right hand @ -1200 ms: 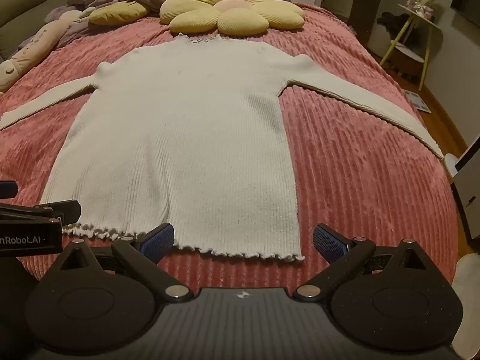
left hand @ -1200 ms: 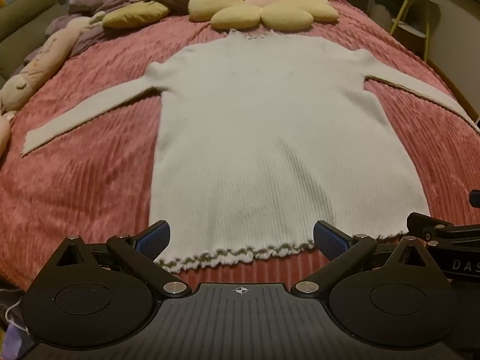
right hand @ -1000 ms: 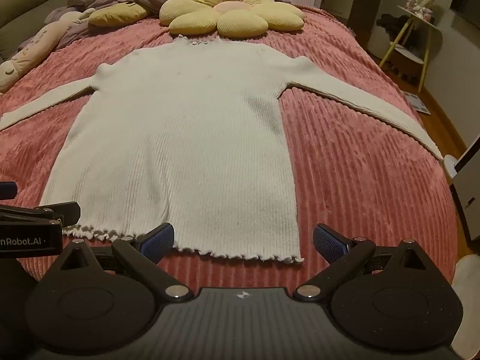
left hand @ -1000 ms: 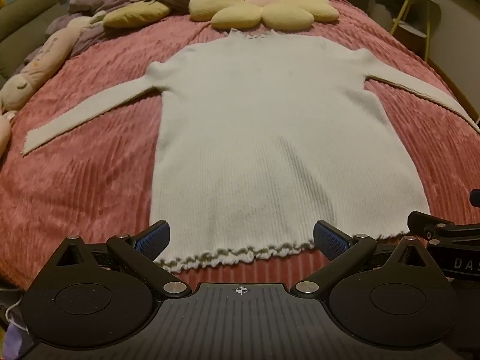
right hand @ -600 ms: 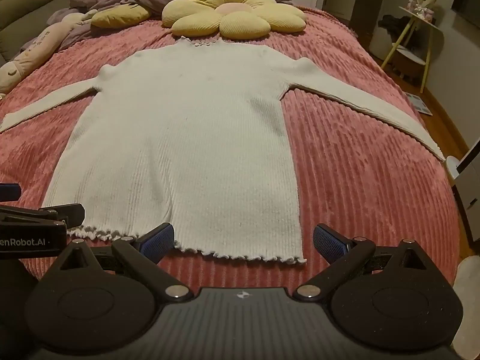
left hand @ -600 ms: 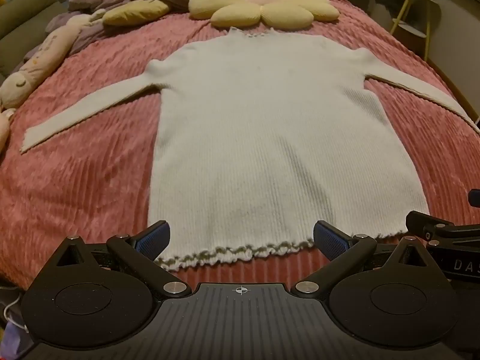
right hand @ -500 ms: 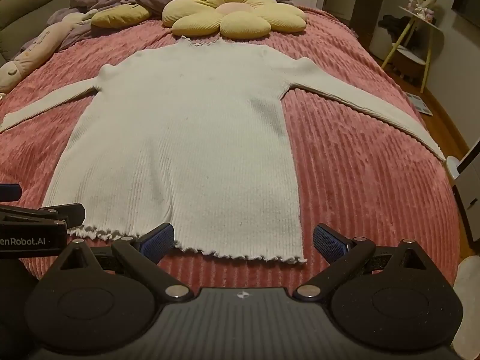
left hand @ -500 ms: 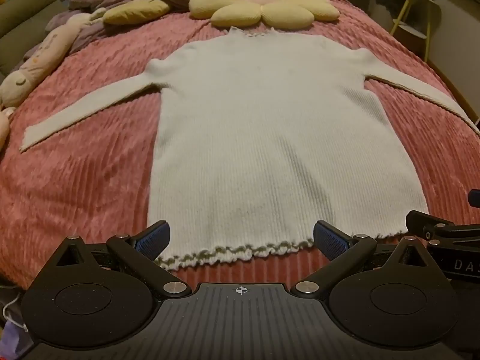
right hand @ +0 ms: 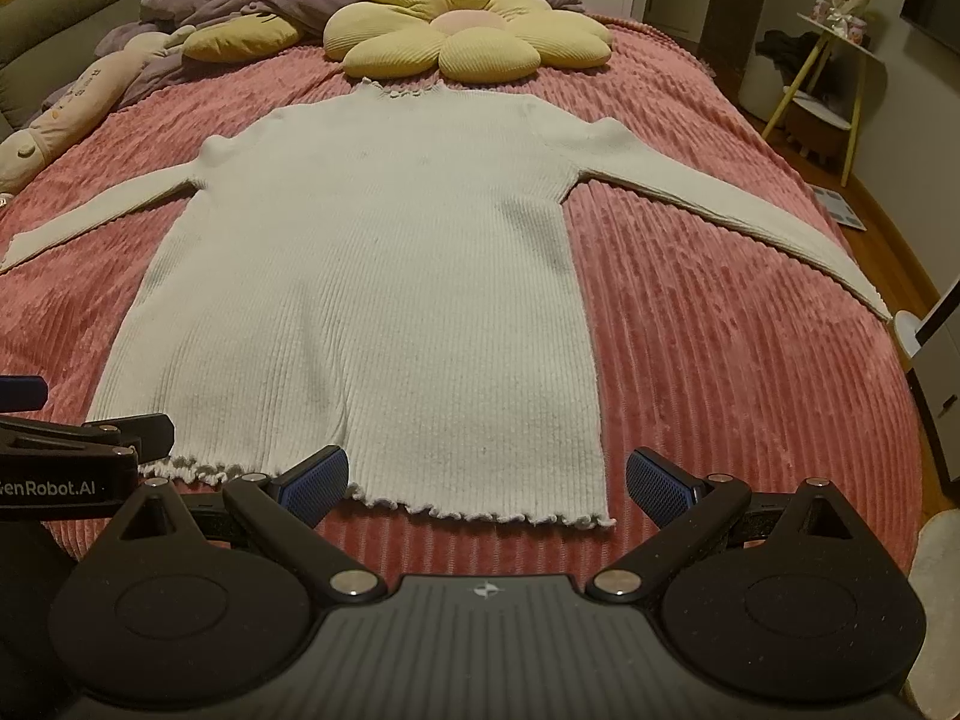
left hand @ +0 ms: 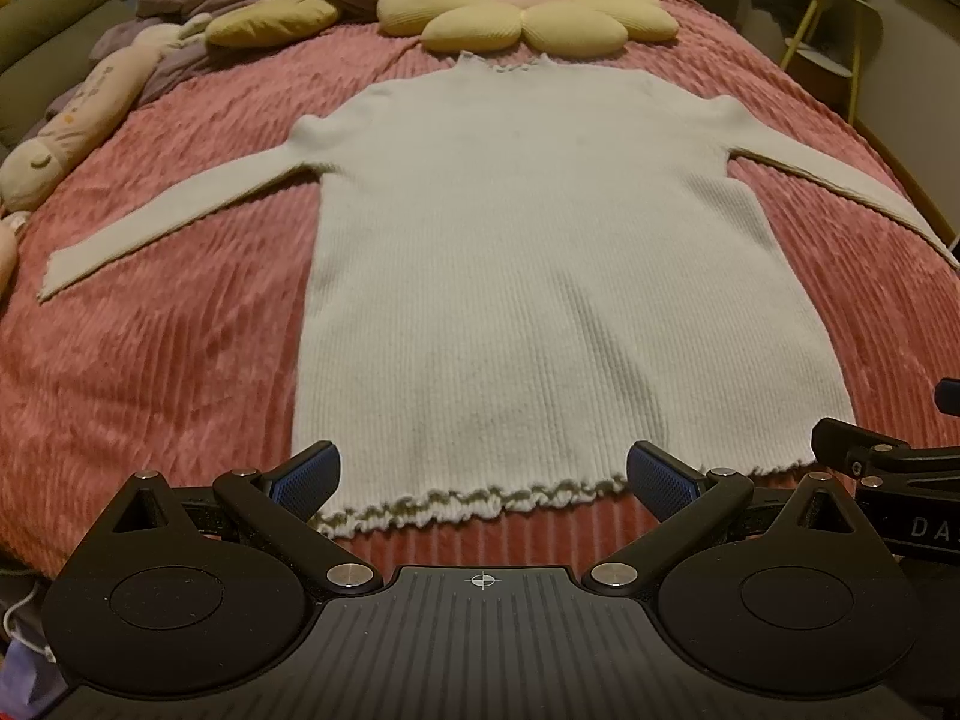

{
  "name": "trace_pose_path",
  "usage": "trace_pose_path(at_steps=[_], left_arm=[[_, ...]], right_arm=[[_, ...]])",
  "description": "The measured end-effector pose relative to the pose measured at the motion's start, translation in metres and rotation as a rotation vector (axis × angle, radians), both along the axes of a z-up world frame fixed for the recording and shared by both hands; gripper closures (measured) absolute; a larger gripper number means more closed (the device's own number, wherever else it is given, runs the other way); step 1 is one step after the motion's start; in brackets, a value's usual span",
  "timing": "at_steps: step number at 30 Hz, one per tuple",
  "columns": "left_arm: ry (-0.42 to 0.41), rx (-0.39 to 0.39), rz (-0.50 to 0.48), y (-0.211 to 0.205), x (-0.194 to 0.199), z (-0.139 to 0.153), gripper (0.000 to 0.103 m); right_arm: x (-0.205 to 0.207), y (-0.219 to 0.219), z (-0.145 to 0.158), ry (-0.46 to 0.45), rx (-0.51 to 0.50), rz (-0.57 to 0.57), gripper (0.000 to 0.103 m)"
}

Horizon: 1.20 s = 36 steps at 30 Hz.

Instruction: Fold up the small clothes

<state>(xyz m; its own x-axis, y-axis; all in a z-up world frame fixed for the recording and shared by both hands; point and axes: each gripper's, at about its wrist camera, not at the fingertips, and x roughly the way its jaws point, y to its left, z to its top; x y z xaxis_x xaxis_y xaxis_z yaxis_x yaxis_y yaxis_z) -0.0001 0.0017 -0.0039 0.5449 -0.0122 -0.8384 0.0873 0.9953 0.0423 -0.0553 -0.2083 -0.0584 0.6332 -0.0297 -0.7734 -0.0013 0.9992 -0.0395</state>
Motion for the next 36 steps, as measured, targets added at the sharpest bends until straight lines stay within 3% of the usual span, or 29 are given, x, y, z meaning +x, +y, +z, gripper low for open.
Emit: trace_pose_path(at_steps=[36], left_arm=[[0.011,-0.009,0.000,0.0019,-0.0012,-0.0047,0.000]], right_arm=[[-0.0030,0.0009,0.0005,-0.015,-0.007,-0.003,0.004]])
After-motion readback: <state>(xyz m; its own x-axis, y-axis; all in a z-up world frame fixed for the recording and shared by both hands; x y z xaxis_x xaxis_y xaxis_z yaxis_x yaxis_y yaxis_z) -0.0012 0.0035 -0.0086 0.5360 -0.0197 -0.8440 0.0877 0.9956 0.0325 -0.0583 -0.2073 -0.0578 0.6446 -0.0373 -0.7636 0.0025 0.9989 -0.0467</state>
